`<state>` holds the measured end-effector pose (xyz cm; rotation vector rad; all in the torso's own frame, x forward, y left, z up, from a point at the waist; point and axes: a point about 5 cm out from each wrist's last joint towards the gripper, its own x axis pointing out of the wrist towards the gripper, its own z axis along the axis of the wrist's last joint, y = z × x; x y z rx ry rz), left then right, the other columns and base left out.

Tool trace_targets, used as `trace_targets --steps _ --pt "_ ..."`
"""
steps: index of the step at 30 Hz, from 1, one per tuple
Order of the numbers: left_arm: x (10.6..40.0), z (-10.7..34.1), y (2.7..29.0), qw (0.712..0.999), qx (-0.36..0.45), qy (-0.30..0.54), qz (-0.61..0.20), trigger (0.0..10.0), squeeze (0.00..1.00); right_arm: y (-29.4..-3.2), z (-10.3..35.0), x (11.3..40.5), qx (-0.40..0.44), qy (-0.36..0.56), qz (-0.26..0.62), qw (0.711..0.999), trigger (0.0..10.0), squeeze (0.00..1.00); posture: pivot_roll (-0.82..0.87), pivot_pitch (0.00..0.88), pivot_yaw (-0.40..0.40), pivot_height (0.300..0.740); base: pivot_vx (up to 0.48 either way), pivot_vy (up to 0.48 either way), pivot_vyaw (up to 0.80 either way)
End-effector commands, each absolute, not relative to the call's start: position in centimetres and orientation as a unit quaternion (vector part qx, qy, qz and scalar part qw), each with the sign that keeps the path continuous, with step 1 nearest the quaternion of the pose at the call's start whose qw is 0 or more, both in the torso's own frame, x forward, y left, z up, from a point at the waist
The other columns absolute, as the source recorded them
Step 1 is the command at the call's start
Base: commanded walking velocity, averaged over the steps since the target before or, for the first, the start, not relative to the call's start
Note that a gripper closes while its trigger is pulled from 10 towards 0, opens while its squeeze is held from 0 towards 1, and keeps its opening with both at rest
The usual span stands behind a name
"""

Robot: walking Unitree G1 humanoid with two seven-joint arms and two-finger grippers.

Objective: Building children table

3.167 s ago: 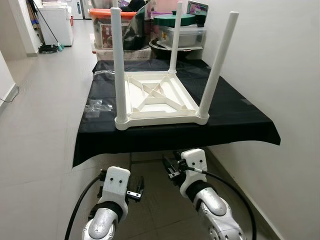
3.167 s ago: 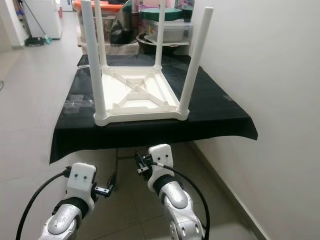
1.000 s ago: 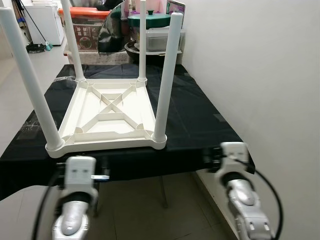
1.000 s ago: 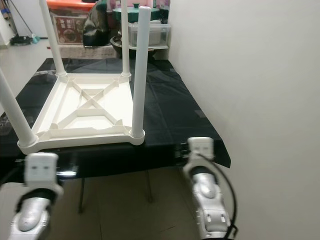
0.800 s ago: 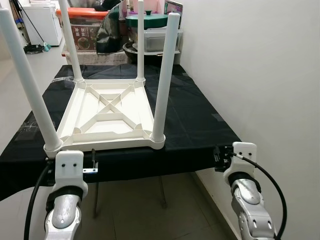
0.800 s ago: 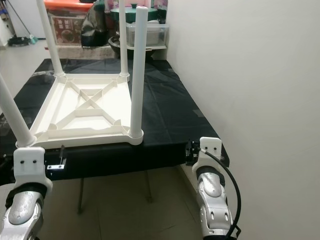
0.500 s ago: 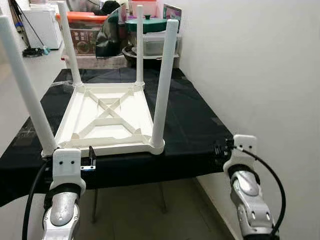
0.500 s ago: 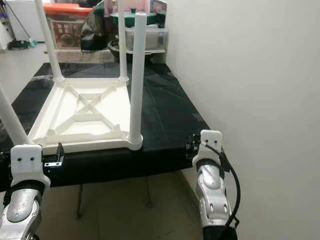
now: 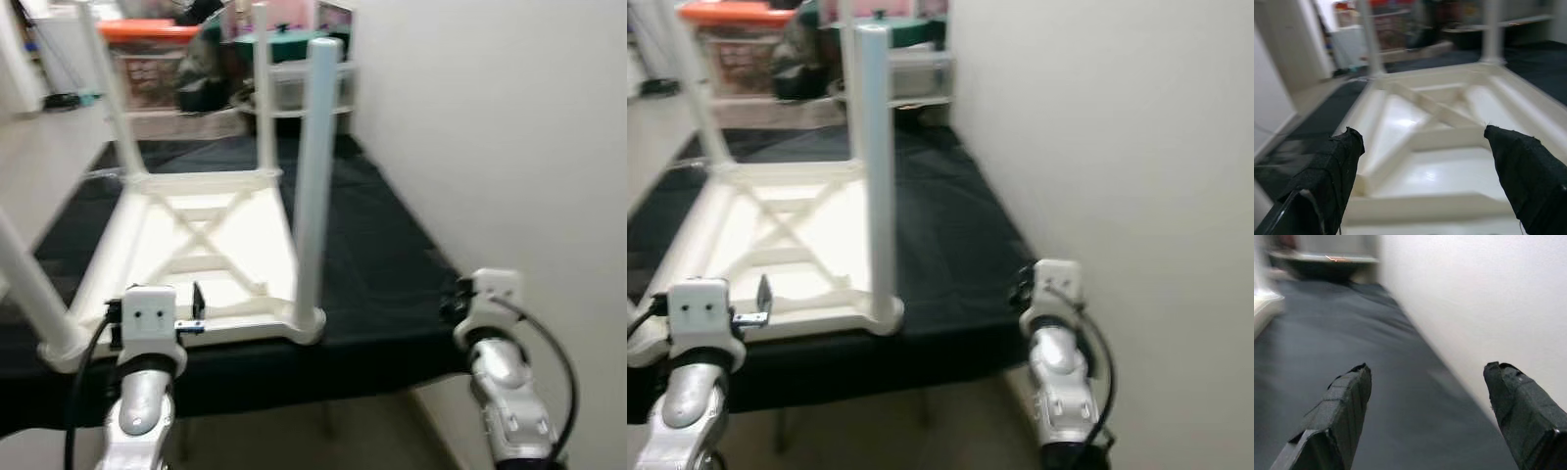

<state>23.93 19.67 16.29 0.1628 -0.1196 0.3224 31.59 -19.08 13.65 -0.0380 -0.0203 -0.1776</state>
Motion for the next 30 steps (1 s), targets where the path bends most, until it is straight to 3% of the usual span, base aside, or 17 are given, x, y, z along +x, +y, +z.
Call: trace_targets --steps 1,15,23,30 --pt "23.9 15.9 19.8 0.981 0.079 -0.050 0.169 10.0 0.00 -19.1 13.4 31.4 -0.019 -0.009 -0.085 0.996 10.0 0.00 0.17 0.000 -0.078 0.740 0.000 0.000 0.00" --pt "24.0 15.6 19.2 0.983 0.075 -0.045 0.162 10.0 0.00 -19.0 13.7 31.7 -0.022 -0.013 -0.071 0.997 10.0 0.00 0.14 0.000 -0.086 0.740 0.000 0.000 0.00" --pt "23.8 15.3 18.7 0.985 0.075 -0.039 0.150 10.0 0.00 -19.2 13.7 31.8 -0.027 -0.014 -0.084 0.996 10.0 0.00 0.13 0.000 -0.078 0.740 0.000 0.000 0.79" --pt "23.7 15.1 18.8 0.986 0.078 -0.034 0.144 10.0 0.00 -19.3 13.5 31.9 -0.016 -0.009 -0.091 0.996 10.0 0.00 0.15 0.000 -0.077 0.740 0.000 0.000 0.00"
